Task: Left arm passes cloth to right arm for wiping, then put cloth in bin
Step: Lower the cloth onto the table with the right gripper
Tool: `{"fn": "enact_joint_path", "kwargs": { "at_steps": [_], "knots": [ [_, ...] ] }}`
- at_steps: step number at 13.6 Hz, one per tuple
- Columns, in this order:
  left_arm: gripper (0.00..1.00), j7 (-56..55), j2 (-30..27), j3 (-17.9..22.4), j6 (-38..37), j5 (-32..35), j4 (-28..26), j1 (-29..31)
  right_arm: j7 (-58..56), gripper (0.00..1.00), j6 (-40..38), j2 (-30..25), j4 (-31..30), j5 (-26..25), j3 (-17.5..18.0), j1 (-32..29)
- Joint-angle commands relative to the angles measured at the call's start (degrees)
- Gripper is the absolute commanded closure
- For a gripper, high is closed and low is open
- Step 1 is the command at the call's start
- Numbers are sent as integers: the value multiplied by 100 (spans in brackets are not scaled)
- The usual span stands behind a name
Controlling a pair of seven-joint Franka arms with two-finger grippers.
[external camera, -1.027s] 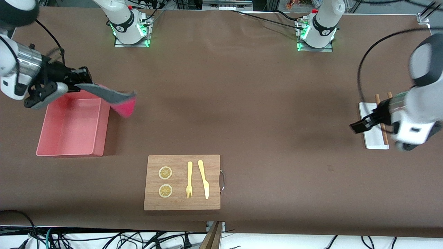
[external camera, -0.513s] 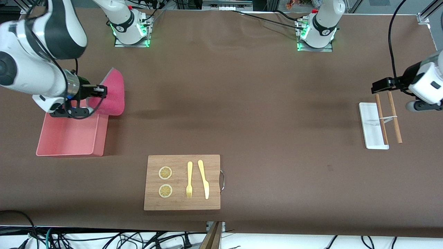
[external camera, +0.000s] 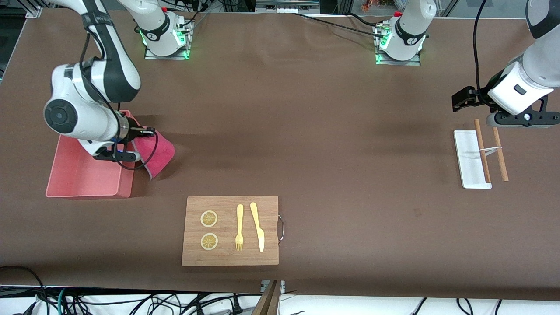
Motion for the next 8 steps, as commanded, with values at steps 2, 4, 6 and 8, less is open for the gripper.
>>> {"fn": "enact_joint_path", "kwargs": {
  "at_steps": [2,4,6,8],
  "knots": [
    [0,80,166,81,-527,169,592,89,97,100,726,801,79,-153,36,30],
    [0,81,175,64,-528,169,585,169,114,100,1095,1074,79,-644,27,109],
    [0,89,254,151,-484,318,506,386,45,100,1115,1171,210,-611,27,152],
    [0,177,280,125,-362,231,558,757,165,100,1080,1163,228,-576,10,292]
  ]
}}
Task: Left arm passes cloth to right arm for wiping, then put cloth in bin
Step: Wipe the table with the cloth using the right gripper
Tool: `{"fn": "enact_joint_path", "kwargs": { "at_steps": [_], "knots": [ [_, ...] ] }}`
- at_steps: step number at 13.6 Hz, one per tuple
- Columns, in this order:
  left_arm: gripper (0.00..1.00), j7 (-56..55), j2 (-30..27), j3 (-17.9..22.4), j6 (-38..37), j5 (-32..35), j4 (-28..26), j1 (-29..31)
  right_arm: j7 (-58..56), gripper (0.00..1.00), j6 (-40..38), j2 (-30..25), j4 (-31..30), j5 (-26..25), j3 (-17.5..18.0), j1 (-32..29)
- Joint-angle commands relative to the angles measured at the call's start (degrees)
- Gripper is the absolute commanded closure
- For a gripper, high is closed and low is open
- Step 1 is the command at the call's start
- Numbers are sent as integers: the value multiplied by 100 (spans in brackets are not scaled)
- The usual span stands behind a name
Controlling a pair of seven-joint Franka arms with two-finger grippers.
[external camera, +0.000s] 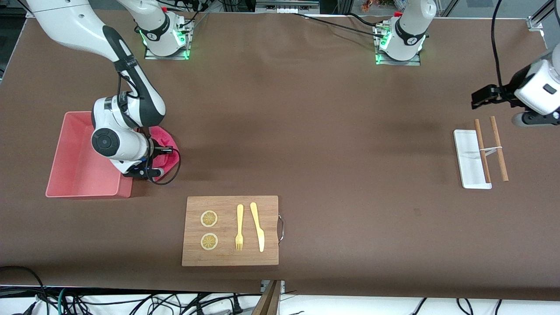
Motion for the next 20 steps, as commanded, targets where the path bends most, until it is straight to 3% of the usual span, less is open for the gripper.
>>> {"fn": "enact_joint_path", "kwargs": {
  "at_steps": [1,4,9,12,14,17,20],
  "knots": [
    [0,166,107,-42,162,96,167,295,415,100,-87,-49,111,-23,5,415],
    [0,122,-51,-156,76,35,167,304,1234,100,-87,-84,215,21,-4,900],
    [0,-229,-43,-235,84,17,184,304,2419,100,-96,-93,558,854,-4,1778],
    [0,-221,-25,-227,137,26,184,304,3061,100,-60,-84,760,1706,-4,2288],
    [0,-221,-43,-227,102,17,176,304,3544,100,-130,-75,1075,1796,-4,2535],
    [0,-221,-393,-227,93,8,193,322,3723,100,-359,-84,1306,1805,-4,2562],
    [0,-221,-615,-174,207,35,393,357,2970,100,-438,-67,1148,1796,-22,2081]
  ]
}}
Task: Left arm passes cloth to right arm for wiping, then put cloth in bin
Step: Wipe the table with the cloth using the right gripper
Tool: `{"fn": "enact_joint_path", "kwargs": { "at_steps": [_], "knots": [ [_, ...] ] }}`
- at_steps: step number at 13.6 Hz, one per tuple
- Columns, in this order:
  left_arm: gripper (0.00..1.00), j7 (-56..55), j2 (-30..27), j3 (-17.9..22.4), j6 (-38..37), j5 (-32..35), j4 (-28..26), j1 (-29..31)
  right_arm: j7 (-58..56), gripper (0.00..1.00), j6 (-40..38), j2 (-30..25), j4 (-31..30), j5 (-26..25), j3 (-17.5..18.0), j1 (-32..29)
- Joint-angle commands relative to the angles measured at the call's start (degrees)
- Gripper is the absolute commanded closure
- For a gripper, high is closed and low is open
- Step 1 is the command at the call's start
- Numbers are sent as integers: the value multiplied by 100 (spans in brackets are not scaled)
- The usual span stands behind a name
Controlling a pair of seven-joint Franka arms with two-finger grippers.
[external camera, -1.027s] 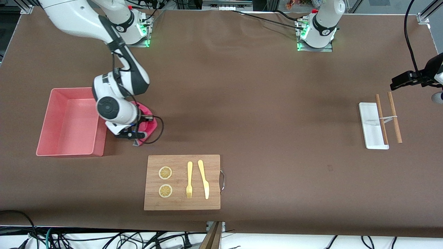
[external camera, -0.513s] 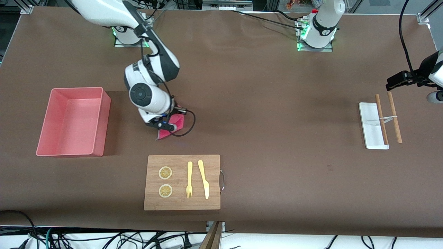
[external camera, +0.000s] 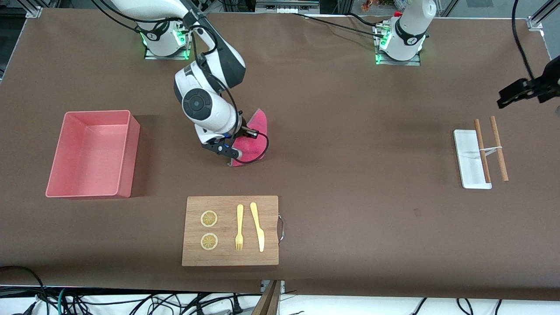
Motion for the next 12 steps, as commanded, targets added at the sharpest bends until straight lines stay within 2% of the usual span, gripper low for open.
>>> {"fn": "enact_joint_path", "kwargs": {
  "at_steps": [1,2,3,4,5,9,12],
  "knots": [
    [0,-35,4,26,47,105,301,35,-621,100,-260,-13,-145,76,12,-545],
    [0,-44,415,9,73,175,416,9,-701,100,-279,-39,-268,33,12,-651],
    [0,-148,837,0,108,454,783,-34,-867,100,-288,-75,-373,15,12,-835],
    [0,-315,1041,0,213,457,1108,52,-1130,100,-288,-110,-505,6,3,-1002],
    [0,-360,1130,26,283,379,1242,10,-1376,100,-279,-110,-584,-12,-40,-1230],
    [0,-272,1140,-27,873,-122,1226,-43,-3168,100,-279,-92,-831,-3,-207,-2056],
    [0,-281,1070,-193,786,-158,1173,-52,-4274,100,-270,-58,-893,-3,-637,-2303]
  ]
}}
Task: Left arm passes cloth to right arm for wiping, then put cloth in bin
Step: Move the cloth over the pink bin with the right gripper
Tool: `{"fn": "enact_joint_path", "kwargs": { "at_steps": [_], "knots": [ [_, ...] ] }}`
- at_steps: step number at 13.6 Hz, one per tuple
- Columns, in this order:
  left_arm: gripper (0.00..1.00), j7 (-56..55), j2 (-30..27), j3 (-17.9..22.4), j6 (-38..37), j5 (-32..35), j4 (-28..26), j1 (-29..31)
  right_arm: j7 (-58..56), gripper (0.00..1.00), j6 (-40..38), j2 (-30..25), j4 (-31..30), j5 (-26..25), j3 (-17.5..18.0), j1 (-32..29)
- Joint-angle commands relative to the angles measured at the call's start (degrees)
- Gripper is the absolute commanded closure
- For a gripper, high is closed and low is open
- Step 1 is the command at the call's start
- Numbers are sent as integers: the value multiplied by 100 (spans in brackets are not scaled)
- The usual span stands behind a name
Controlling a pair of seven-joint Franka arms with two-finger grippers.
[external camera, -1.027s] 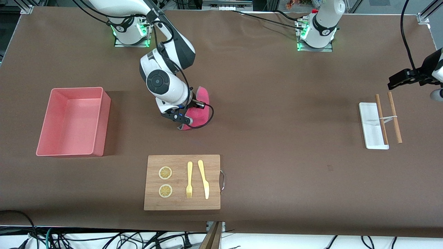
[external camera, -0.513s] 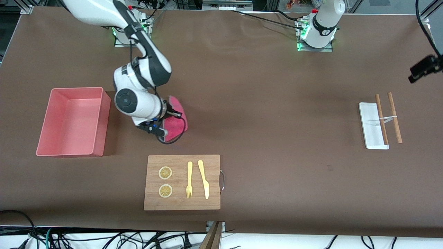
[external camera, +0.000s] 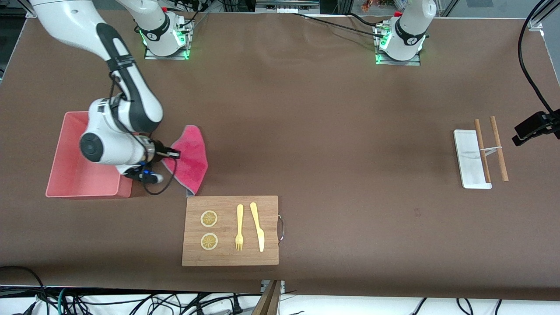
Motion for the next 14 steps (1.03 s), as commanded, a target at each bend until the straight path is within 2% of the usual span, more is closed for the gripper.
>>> {"fn": "enact_joint_path", "kwargs": {
  "at_steps": [1,4,7,8,12,14],
  "knots": [
    [0,-33,-129,-142,-363,-115,43,-27,-1116,100,-12,-57,-125,14,-305,-230],
    [0,-77,-121,-256,-559,-185,43,-27,-2111,100,-21,-57,-81,-56,-753,-389],
    [0,-77,-85,-256,-568,-203,17,-18,-2360,100,-134,-284,-54,-83,-983,-390],
    [0,-77,-94,-256,-568,-203,26,-18,-2334,100,-431,-416,7,-144,-1001,-390],
    [0,-104,-147,-353,-900,-194,96,-27,-2280,100,-2118,-733,1077,-601,-1062,-407],
    [0,-95,-147,-353,-998,-203,96,-27,-2298,100,-2647,-899,1412,-750,-1098,-433]
  ]
}}
